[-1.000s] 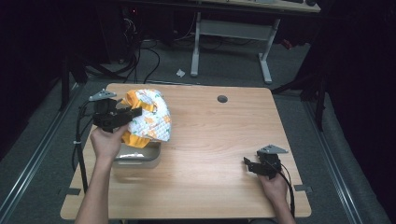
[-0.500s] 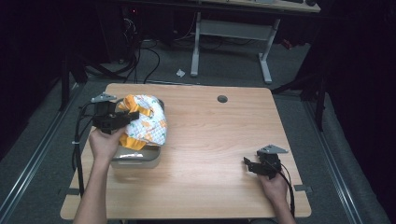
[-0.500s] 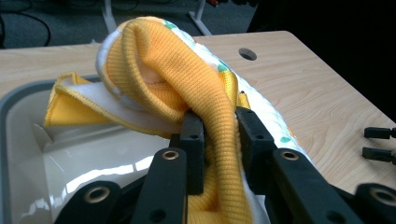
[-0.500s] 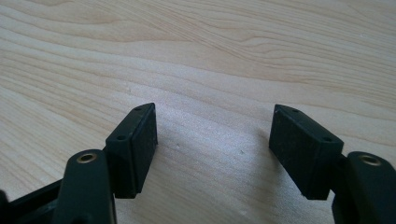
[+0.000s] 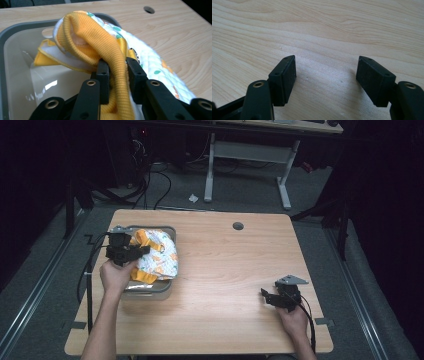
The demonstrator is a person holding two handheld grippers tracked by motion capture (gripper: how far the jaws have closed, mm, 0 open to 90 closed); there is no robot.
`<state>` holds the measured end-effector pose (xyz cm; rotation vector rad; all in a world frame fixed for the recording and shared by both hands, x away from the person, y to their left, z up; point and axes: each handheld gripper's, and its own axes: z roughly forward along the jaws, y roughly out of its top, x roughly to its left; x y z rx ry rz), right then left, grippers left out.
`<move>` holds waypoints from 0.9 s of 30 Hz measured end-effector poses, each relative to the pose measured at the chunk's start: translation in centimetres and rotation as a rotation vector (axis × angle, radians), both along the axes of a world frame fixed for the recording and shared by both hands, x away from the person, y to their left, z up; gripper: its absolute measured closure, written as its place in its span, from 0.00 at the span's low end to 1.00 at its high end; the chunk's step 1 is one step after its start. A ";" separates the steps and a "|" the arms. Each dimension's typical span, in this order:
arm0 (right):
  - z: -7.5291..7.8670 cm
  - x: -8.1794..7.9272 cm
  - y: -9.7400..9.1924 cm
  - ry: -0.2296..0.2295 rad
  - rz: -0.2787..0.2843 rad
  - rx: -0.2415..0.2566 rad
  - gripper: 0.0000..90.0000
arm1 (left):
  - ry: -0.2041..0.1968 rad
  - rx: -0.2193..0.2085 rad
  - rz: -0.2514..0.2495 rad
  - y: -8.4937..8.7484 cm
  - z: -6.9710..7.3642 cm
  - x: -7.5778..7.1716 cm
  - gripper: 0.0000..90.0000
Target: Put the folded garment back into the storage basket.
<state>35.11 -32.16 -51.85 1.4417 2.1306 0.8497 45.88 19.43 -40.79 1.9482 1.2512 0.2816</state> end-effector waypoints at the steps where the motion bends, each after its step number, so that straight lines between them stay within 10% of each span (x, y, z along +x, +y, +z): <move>1: 0.0 0.0 0.0 0.000 0.000 0.000 0.36 | 0.003 0.023 0.000 -0.1 -0.3 0.2 0.83; 27: 0.0 0.0 0.0 0.002 0.000 0.001 0.36 | 0.087 0.191 0.012 -1.1 -3.1 2.6 0.81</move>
